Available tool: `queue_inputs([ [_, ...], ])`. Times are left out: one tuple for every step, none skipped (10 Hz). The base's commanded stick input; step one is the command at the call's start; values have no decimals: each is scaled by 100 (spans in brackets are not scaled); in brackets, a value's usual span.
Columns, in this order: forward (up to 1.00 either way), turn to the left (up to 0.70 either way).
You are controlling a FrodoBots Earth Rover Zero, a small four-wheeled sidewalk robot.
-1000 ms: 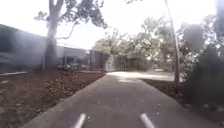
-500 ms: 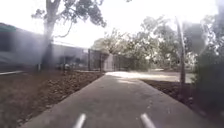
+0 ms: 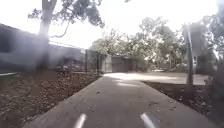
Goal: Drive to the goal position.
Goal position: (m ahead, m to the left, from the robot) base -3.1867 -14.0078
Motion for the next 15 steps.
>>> queue_inputs([
  [70,0],
  [70,0],
  [70,0],
  [70,0],
  [70,-21],
  [70,-21],
  [70,-20],
  [70,-7],
  [70,-17],
  [70,-17],
  [70,-10],
  [70,-3],
  [70,-20],
  [70,-18],
  [70,0],
])
